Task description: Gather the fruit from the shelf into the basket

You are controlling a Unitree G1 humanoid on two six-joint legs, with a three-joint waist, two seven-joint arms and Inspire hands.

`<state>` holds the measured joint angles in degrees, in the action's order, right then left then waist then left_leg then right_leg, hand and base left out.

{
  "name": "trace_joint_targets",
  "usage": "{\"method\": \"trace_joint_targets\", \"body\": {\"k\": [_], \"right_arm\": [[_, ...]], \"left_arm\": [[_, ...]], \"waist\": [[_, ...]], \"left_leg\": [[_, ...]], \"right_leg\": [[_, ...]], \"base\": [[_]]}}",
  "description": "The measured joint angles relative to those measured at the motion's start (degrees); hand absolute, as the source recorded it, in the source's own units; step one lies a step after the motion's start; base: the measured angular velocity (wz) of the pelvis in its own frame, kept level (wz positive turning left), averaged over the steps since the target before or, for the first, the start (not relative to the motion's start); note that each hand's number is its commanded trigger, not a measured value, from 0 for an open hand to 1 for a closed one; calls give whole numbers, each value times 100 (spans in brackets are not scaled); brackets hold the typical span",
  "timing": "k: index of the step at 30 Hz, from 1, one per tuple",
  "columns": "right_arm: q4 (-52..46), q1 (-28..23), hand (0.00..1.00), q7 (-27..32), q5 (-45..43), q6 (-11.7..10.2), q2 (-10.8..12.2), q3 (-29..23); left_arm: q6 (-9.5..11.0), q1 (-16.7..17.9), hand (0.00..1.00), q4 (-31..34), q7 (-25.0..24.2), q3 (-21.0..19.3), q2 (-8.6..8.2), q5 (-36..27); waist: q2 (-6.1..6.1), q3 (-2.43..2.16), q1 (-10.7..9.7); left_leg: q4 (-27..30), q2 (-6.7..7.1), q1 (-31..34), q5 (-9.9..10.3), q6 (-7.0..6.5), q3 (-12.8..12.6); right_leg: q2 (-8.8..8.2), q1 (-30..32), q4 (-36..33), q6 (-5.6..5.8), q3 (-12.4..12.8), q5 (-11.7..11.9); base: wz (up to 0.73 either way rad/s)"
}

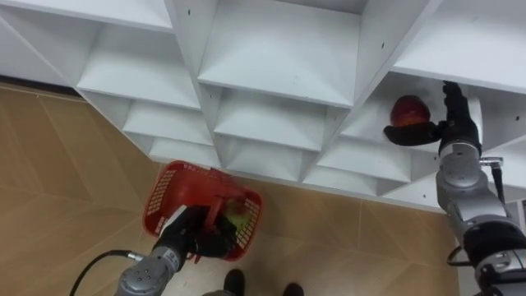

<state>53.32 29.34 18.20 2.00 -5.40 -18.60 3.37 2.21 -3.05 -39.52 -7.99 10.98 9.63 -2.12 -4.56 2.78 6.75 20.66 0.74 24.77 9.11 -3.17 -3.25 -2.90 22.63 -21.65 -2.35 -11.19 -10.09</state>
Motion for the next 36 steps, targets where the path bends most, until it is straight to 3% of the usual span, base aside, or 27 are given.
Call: {"method": "trace_joint_targets", "body": {"k": [17, 36], "right_arm": [[56, 0, 0, 113, -4, 10, 8, 105], [286, 57, 0, 43, 2, 131, 37, 391]], "left_arm": [[-40, -26, 100, -11, 147, 117, 4, -6], [-45, -397, 100, -250, 256, 250, 8, -8]], "waist": [[-43, 25, 0], [-62, 42, 80]], "left_leg": [[1, 4, -1, -29, 4, -21], [-3, 4, 28, -30, 5, -19]], "right_leg": [[-12, 6, -13, -27, 0, -22], [-8, 27, 18, -30, -10, -30]], "base": [[0], [0]]}}
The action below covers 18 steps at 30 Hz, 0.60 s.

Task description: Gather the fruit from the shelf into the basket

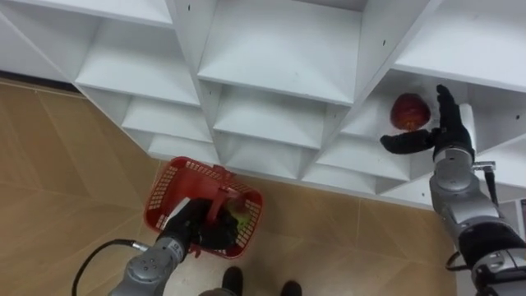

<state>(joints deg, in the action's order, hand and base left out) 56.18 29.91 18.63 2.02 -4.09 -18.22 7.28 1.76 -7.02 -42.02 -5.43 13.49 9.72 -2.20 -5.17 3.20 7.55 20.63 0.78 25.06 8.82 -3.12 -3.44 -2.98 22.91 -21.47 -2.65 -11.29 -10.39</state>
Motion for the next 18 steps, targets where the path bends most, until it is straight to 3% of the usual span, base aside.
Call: {"method": "trace_joint_targets", "body": {"k": [18], "right_arm": [[11, 56, 0, -57, 21, -4, -2, 60]], "left_arm": [[0, -35, 100, -84, 245, 159, -27, -214]], "waist": [[62, 5, 58]], "left_leg": [[-46, 0, 17, -2, 6, 47]], "right_leg": [[5, -11, 54, -7, -60, 9]], "base": [[1]]}}
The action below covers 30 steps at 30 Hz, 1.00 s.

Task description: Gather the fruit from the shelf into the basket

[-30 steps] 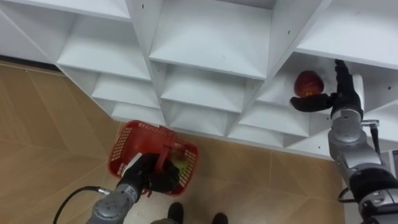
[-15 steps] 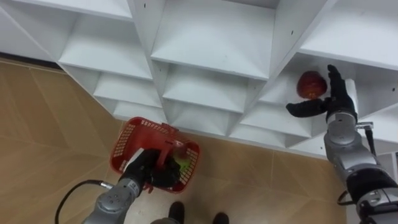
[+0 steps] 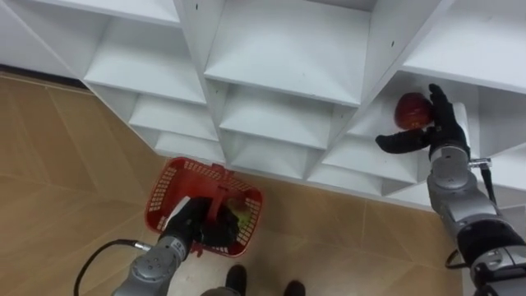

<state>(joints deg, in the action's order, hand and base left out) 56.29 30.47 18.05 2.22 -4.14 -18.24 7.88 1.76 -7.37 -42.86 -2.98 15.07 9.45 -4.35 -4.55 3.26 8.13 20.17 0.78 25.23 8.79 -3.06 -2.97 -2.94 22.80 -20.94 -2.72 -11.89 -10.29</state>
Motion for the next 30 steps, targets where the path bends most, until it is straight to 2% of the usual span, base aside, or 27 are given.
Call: {"method": "trace_joint_targets", "body": {"k": [10, 11, 14, 23, 30], "right_arm": [[-2, 55, 0, 6, -3, -6, 0, -1], [-2, 63, 14, 5, -3, -5, 0, -2], [-3, 83, 100, 5, -2, -5, 0, -4], [-45, 172, 100, 124, -54, -5, -42, -18], [-46, 172, 100, 12, -75, -5, -33, -10]], "left_arm": [[0, -32, 100, -5, 14, 0, -13, -2], [0, -49, 100, -5, 19, -1, -17, -3], [0, -84, 100, -5, 28, -2, -25, -4], [-26, -90, 100, -6, 26, -13, -30, -8], [-26, -90, 100, -36, 21, -14, -44, -8]], "waist": [[12, -3, -6], [20, -6, -6], [42, -13, -6], [59, -11, -28], [156, -19, 2]], "left_leg": [[-55, 0, -1, -1, 1, 2], [-58, 0, -1, -1, 1, 2], [-66, 0, -4, -2, 4, 2], [-82, -1, -46, -6, 10, 1], [-104, 0, -84, -7, 11, 0]], "right_leg": [[4, 2, 40, 1, -15, 1], [4, 2, 45, 1, -14, 1], [5, 0, 50, 1, -15, 1], [7, -33, 50, 1, -15, 2], [11, -75, 85, 1, -15, 2]], "base": [[0], [0], [0], [0], [0]]}}
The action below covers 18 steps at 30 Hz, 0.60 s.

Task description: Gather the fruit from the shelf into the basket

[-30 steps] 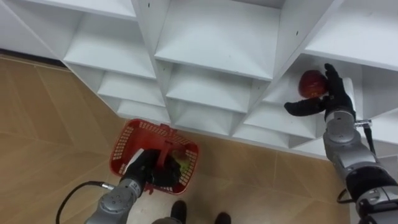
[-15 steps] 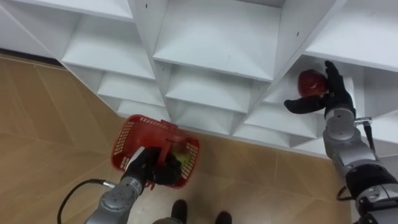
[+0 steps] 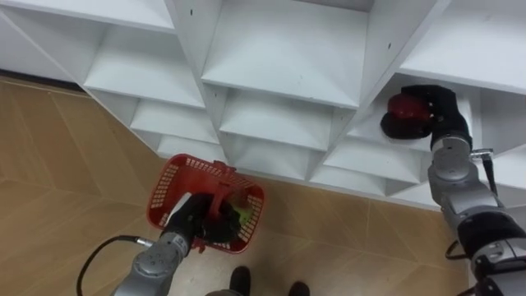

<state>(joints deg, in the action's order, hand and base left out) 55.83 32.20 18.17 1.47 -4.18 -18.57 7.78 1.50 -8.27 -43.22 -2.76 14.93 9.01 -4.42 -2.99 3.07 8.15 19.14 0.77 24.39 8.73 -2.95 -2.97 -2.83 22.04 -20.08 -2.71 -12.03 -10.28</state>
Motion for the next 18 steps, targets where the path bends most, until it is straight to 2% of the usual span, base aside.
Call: {"method": "trace_joint_targets", "body": {"k": [18], "right_arm": [[5, -1, 100, -216, 2, 5, 18, 9]], "left_arm": [[1, -24, 100, -204, -14, -4, -79, 0]], "waist": [[20, -8, -1]], "left_leg": [[15, 0, -6, -9, 7, -10]], "right_leg": [[0, -6, -6, -3, 13, 3]], "base": [[0]]}}
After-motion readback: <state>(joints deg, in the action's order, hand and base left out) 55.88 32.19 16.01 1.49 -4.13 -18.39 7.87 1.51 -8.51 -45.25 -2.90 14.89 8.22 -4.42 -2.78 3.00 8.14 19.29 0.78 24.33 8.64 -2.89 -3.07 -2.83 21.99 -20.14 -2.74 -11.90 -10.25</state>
